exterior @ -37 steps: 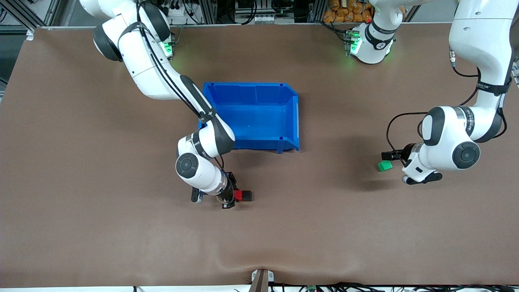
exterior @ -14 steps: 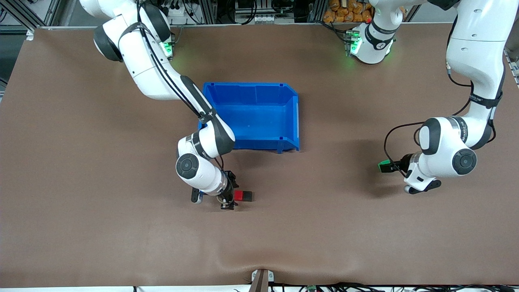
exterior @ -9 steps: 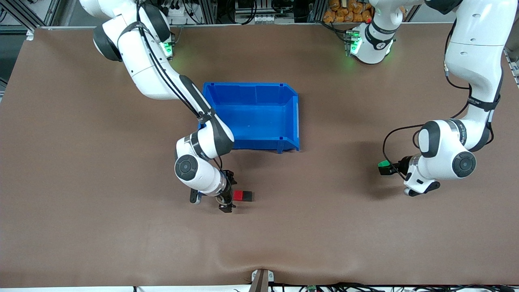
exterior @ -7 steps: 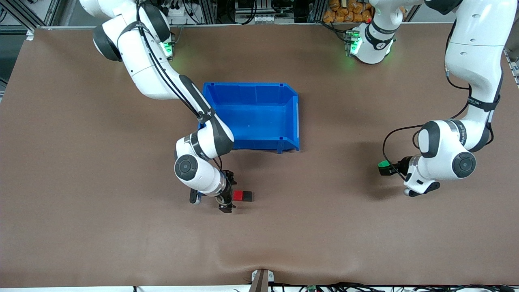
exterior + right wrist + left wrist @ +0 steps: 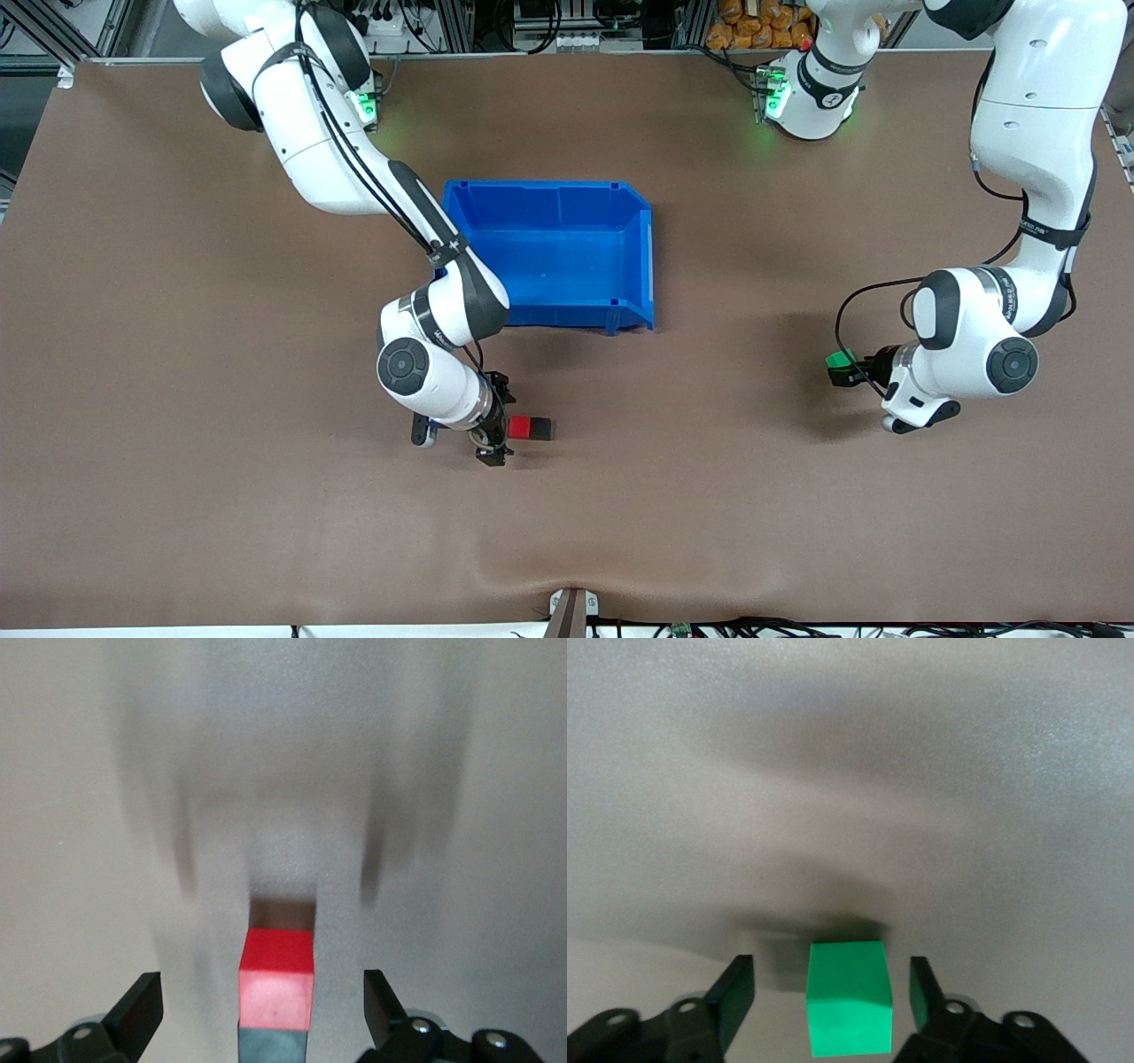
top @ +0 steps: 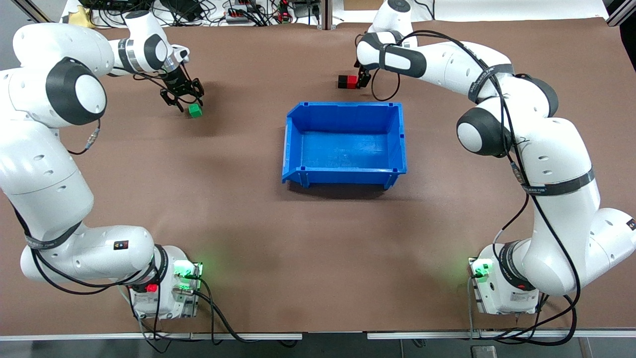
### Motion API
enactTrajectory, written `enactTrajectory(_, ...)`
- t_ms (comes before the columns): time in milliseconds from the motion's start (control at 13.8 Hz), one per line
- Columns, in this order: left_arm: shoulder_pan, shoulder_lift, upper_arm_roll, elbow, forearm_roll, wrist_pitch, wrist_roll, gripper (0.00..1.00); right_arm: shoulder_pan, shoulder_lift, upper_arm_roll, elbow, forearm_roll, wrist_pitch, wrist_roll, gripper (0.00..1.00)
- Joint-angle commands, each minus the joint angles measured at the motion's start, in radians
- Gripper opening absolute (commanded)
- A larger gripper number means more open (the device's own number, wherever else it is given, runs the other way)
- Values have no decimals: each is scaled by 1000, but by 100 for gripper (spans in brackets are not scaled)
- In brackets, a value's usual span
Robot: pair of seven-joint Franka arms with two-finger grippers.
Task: Attach green and red cubes to black cube
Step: 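Close the left gripper on the green cube while the right gripper holds the red cube, then open the right gripper and lift it off the red cube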
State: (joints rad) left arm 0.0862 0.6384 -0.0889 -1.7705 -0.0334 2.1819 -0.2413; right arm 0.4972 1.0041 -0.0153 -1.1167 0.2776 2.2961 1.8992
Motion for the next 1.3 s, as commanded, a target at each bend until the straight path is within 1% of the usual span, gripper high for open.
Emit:
enactTrajectory(0, 3, 10, -2, 17, -13, 2, -13, 66, -2, -45, 5, -12, -32, -50, 11, 100)
enactTrajectory(145, 3, 10, -2, 17, -13, 1, -13, 66, -6, -51, 3, -9, -46, -122, 9, 100)
enactTrajectory(361, 1, 12, -2, 17, -13, 1, -13, 64, -8, -64, 3, -9, -64, -130, 8, 100)
enactTrajectory(434, 1, 12, -2, 17, -13, 1, -13, 61, -11, -64, 3, -9, -69, -130, 8, 100)
enactTrajectory(578, 1, 15, -2, 17, -13, 1, -13, 57, -12, -71, 3, -11, -102, -133, 8, 100)
enactTrajectory(795, 1, 18, 0, 19, -13, 1, -13, 56, -29, -88, 5, -9, -116, -173, 6, 100)
enactTrajectory(940, 1, 18, 0, 19, -11, 1, -13, 54, -40, -101, 5, -9, -116, -205, -35, 100)
enactTrajectory(1229, 0, 18, -2, 19, -11, 1, -13, 46, -66, -111, 6, -8, -116, -299, -147, 100)
